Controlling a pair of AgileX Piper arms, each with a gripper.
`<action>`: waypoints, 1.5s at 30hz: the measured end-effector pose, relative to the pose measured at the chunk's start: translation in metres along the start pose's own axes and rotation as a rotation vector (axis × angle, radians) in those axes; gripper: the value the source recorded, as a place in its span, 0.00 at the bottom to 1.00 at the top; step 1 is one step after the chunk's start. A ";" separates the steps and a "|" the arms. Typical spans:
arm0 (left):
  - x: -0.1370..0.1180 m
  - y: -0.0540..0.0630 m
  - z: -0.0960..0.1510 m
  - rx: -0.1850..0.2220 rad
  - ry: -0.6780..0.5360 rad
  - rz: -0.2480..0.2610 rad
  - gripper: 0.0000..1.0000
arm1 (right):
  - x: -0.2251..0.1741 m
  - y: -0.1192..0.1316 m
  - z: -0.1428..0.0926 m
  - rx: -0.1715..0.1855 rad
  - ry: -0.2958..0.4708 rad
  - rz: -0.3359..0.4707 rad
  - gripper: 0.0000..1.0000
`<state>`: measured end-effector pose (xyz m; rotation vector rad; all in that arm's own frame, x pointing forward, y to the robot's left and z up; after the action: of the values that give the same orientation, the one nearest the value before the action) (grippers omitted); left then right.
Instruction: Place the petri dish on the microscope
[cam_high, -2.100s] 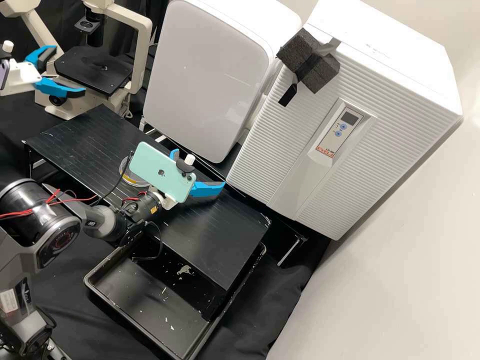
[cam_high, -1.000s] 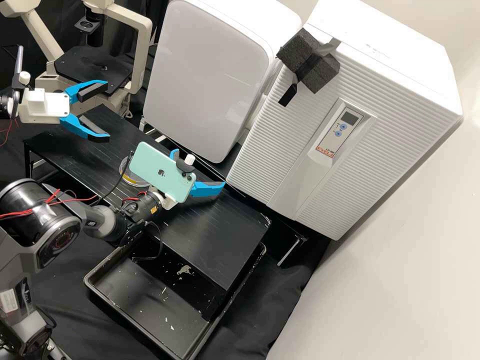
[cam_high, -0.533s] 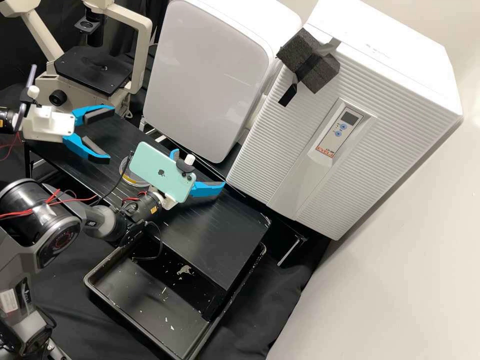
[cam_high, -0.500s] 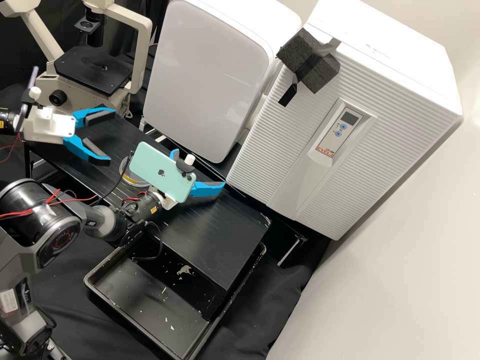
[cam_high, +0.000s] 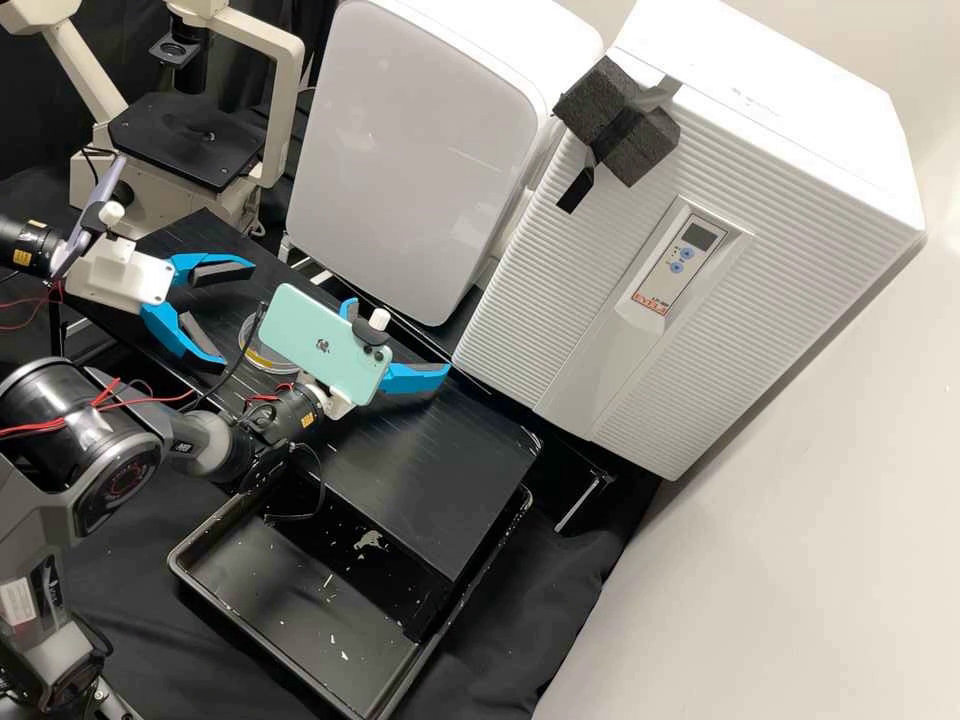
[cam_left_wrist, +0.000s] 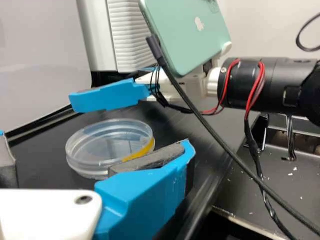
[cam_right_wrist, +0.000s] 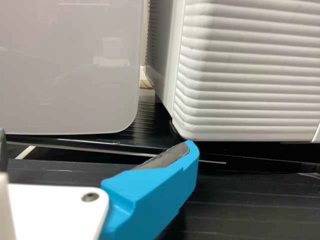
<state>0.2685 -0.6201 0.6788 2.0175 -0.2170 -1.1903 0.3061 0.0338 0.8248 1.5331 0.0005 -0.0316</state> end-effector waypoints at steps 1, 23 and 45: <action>0.002 0.001 0.000 -0.008 -0.005 -0.004 1.00 | 0.000 0.000 0.000 0.000 0.000 0.000 1.00; 0.038 -0.005 -0.006 -0.079 -0.011 -0.078 1.00 | 0.000 0.000 0.000 0.000 0.000 0.000 1.00; 0.052 -0.012 -0.002 -0.094 0.009 -0.062 1.00 | 0.000 0.000 0.000 0.000 0.000 0.000 1.00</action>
<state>0.2958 -0.6365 0.6364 1.9595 -0.0922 -1.2072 0.3061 0.0338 0.8248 1.5331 0.0005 -0.0316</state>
